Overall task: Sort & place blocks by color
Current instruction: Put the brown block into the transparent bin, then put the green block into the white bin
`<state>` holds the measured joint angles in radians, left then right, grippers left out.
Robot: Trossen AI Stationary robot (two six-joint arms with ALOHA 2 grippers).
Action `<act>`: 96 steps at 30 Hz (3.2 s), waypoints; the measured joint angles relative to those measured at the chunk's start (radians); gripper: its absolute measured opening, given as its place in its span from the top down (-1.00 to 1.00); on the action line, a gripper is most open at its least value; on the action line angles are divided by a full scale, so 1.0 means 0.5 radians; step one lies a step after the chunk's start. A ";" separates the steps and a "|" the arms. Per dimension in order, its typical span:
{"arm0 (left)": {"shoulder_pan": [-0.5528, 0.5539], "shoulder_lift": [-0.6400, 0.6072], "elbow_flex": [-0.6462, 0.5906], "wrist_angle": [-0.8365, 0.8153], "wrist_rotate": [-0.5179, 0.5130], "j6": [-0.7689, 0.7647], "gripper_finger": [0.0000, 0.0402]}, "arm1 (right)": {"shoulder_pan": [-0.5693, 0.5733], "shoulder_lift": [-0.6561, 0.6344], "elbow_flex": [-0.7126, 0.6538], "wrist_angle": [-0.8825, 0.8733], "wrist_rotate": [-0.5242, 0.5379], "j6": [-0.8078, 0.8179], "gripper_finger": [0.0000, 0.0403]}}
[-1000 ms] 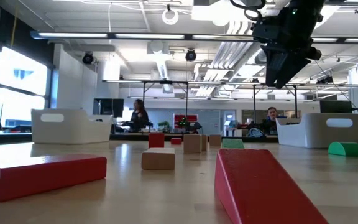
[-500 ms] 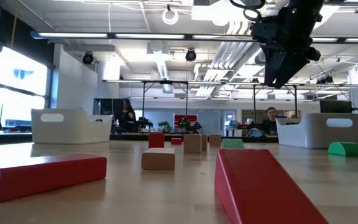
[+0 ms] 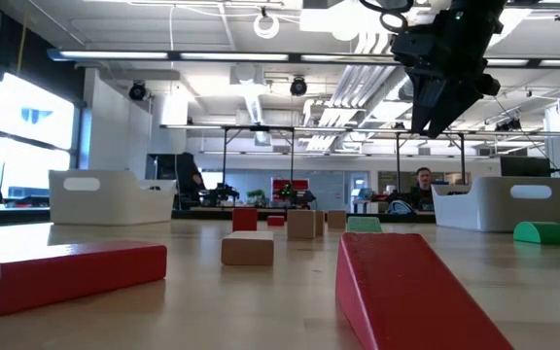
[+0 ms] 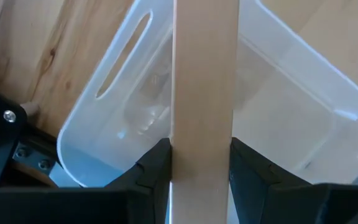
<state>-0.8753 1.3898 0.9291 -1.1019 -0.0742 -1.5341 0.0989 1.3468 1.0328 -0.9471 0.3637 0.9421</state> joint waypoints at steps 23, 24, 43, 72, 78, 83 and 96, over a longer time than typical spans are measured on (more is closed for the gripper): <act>0.137 0.047 0.000 -0.002 0.087 0.105 0.00 | 0.000 0.000 0.000 0.331 -0.184 -0.494 0.11; 0.146 0.047 0.000 -0.002 0.102 0.107 0.00 | 0.000 0.000 0.000 0.363 -0.190 -0.541 0.11; 0.327 -0.098 0.183 -0.009 -0.224 0.507 0.05 | 0.000 0.000 0.000 0.682 -0.303 -1.470 0.11; 0.839 -0.343 0.206 -0.003 -0.628 1.233 0.05 | 0.011 0.000 0.000 0.762 -0.641 -2.007 0.03; 0.839 -0.343 0.206 -0.003 -0.655 1.295 0.05 | 0.071 0.000 0.000 0.679 -0.646 -1.519 0.03; 0.839 -0.343 0.206 -0.003 -0.684 1.311 0.05 | 0.154 0.000 0.000 0.675 -0.682 -1.155 0.03; 0.839 -0.343 0.206 -0.003 -0.727 1.365 0.05 | 0.481 0.001 0.000 0.675 -0.686 -0.385 0.03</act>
<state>-0.4557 1.2182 1.0321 -1.1034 -0.4378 -0.8517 0.3396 1.3472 1.0328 -0.6094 0.0205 0.7496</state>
